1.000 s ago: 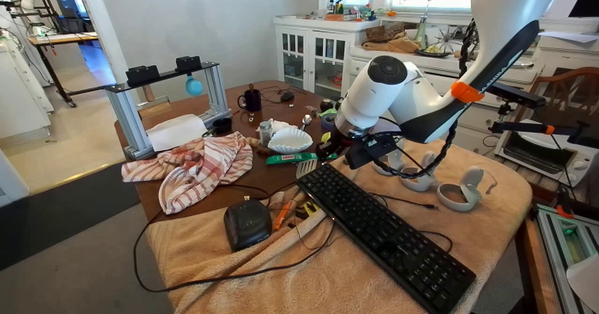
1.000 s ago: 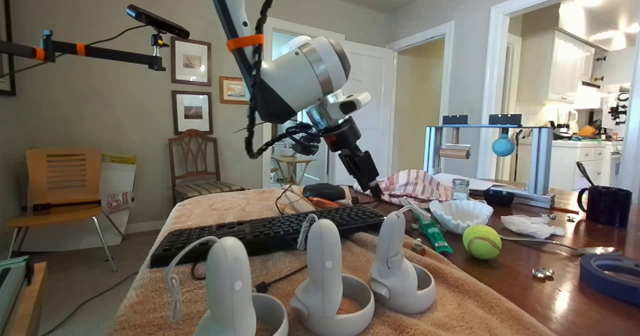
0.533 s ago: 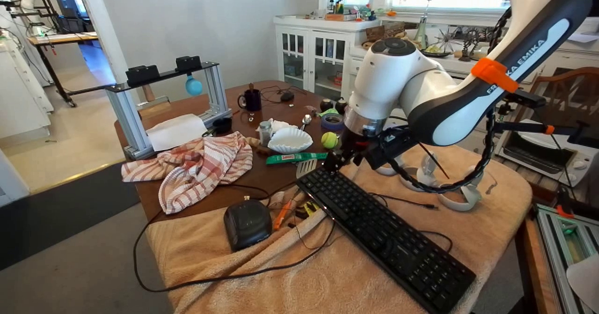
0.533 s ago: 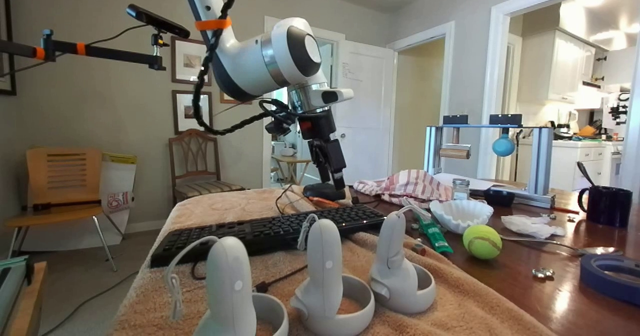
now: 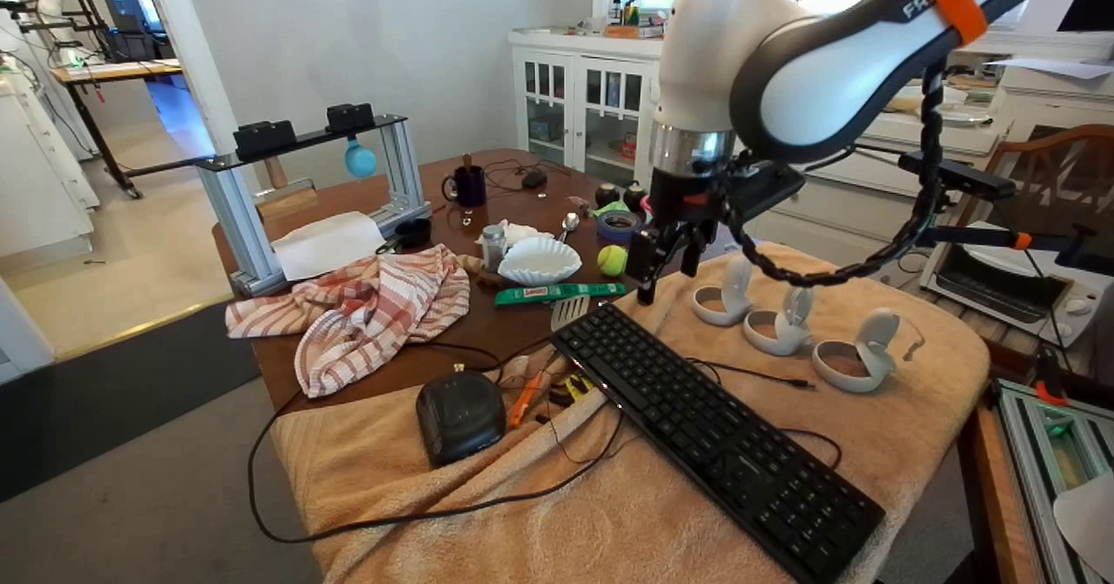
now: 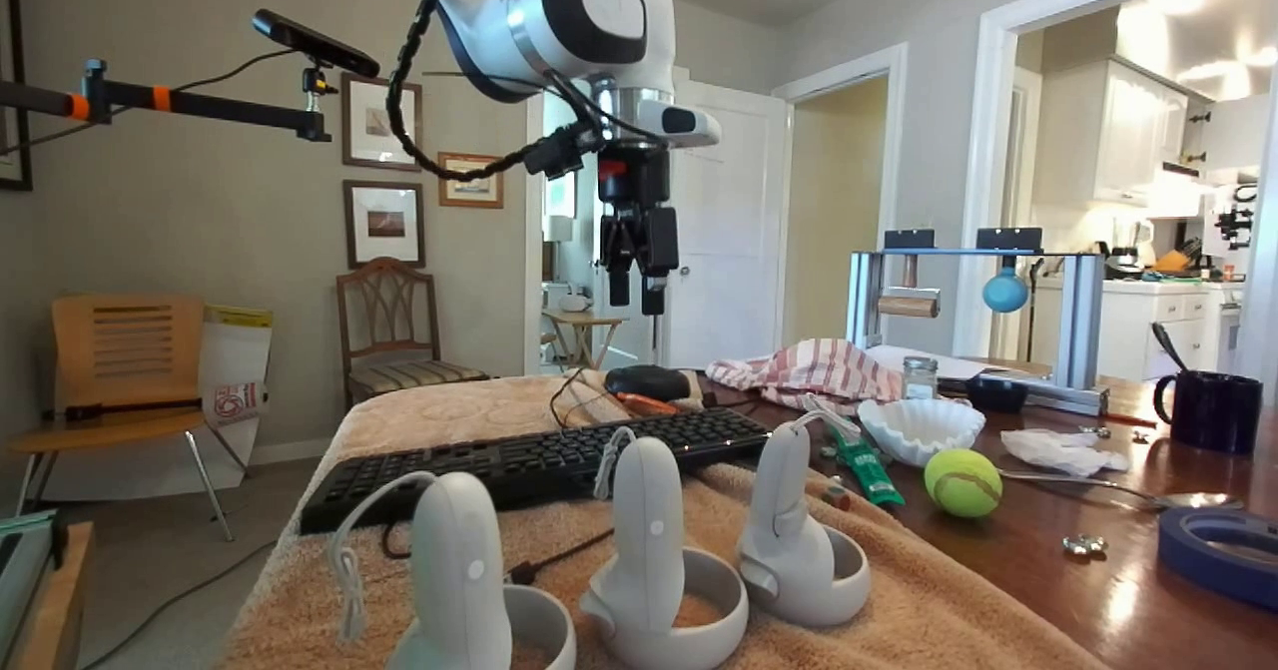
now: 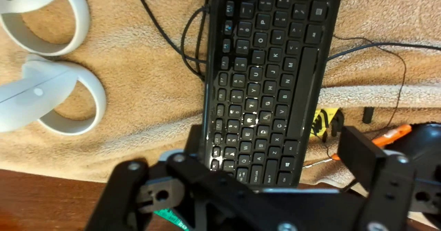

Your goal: Press a button on the keyboard

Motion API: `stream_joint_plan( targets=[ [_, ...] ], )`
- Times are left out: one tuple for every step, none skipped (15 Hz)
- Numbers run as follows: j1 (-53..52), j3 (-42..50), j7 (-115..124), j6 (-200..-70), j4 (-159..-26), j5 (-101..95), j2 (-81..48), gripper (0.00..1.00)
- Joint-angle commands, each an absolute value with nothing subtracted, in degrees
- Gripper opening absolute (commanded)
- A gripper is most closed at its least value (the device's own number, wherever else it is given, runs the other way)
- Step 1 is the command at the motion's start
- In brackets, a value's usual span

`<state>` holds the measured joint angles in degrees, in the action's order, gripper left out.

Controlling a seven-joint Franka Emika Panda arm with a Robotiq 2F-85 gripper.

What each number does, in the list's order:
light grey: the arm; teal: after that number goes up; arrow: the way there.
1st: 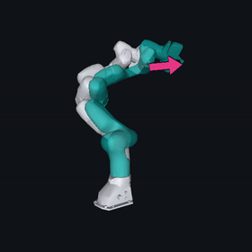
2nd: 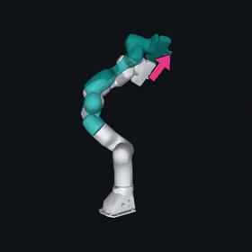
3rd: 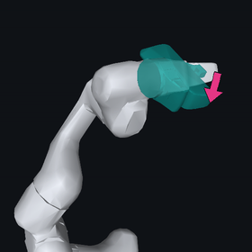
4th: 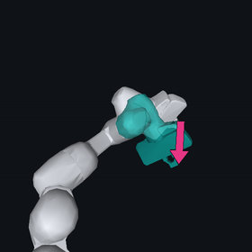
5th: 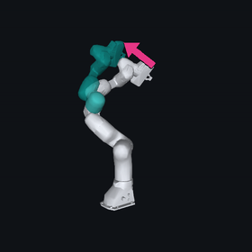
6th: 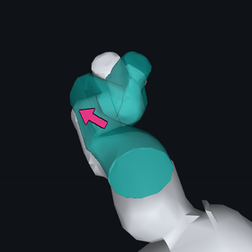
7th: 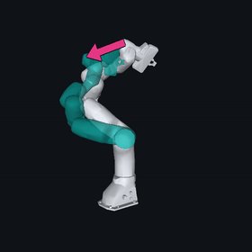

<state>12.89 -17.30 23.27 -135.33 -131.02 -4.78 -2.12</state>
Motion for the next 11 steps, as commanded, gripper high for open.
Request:
stream_joint_plan(
  targets=[
    [6.70,-9.50,18.83,-126.07,-129.47,-3.02,2.82,1.00],
    [5.81,-8.23,18.49,-124.46,-129.01,-3.82,3.60,1.00],
    [5.04,-7.26,18.89,-122.89,-128.52,-4.16,4.08,1.00],
    [4.50,-6.51,20.08,-121.67,-127.92,-4.86,4.28,1.00],
    [4.06,-5.84,20.41,-121.22,-127.64,-4.68,4.33,1.00],
    [3.61,-5.35,19.90,-123.53,-128.19,-4.44,3.90,1.00],
    [3.36,-4.95,19.89,-123.03,-127.99,-4.44,4.19,1.00],
    [3.23,-4.74,19.89,-122.95,-127.92,-4.43,4.27,1.00],
    [3.21,-4.69,19.90,-122.94,-127.92,-4.43,4.26,1.00],
    [3.20,-4.68,19.90,-122.92,-127.92,-4.43,4.26,1.00],
    [3.19,-4.68,19.91,-122.91,-127.92,-4.43,4.26,1.00]
  ],
)
